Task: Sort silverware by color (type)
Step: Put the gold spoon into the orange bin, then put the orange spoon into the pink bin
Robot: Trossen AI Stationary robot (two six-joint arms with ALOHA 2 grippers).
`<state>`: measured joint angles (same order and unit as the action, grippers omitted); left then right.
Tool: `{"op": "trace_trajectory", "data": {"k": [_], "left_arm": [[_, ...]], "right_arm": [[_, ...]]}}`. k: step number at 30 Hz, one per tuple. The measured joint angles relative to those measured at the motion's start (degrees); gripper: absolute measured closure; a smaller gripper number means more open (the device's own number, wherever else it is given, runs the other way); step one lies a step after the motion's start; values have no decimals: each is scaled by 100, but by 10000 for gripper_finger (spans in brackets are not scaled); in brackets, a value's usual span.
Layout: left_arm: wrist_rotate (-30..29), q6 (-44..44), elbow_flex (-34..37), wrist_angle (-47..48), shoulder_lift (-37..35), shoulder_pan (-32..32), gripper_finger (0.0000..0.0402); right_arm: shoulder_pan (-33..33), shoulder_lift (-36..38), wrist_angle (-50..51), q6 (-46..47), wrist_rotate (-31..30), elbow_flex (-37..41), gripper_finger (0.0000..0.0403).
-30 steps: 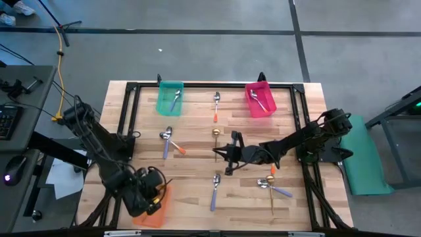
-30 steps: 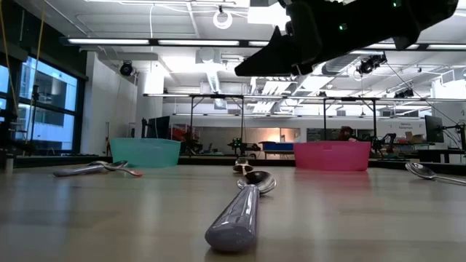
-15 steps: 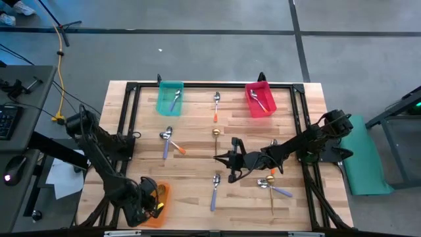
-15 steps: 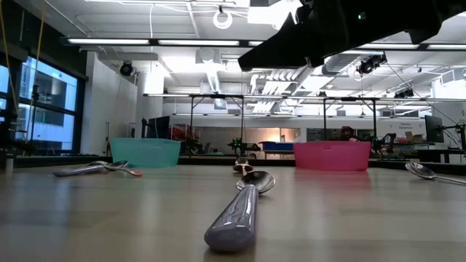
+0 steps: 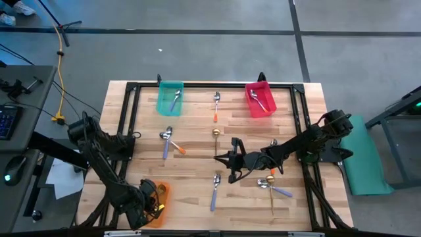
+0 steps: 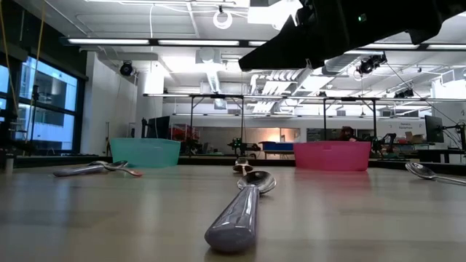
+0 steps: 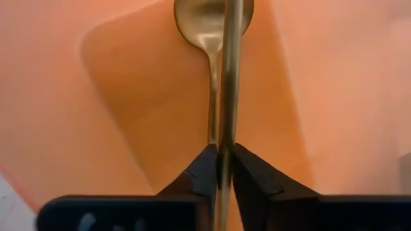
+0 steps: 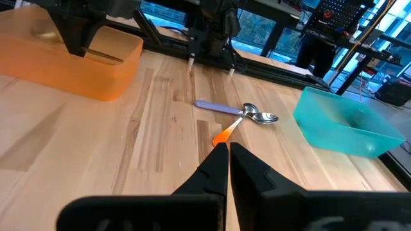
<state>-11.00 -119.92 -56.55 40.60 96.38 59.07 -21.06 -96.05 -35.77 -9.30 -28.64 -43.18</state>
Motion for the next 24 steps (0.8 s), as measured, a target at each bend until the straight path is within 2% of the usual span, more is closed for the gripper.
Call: {"op": "trace_trajectory", "data": {"k": [7, 11, 13, 15, 19, 21, 24], "left_arm": [[-181, 548, -76, 77, -110, 2, 315], [-333, 1508, -345, 448, -395, -2, 314], [-658, 1962, -488, 612, -603, -7, 320], [-1247, 2460, -522, 675, -821, -33, 331], [-2062, 3680, -452, 627, -1159, -316, 372], [-2202, 4421, -387, 498, -1301, -582, 393], [-2166, 5769, -177, -190, -1496, -1085, 396]], "right_arm": [[0, -2, 73, 30, -88, 2, 403], [0, -2, 202, 160, -138, 4, 403], [0, -2, 288, 211, -160, 4, 403], [0, -2, 422, 303, -160, 4, 403], [0, -2, 652, 470, -165, 4, 403], [0, -1, 701, 537, -168, 4, 403], [0, 77, 883, 642, -168, 4, 403]]}}
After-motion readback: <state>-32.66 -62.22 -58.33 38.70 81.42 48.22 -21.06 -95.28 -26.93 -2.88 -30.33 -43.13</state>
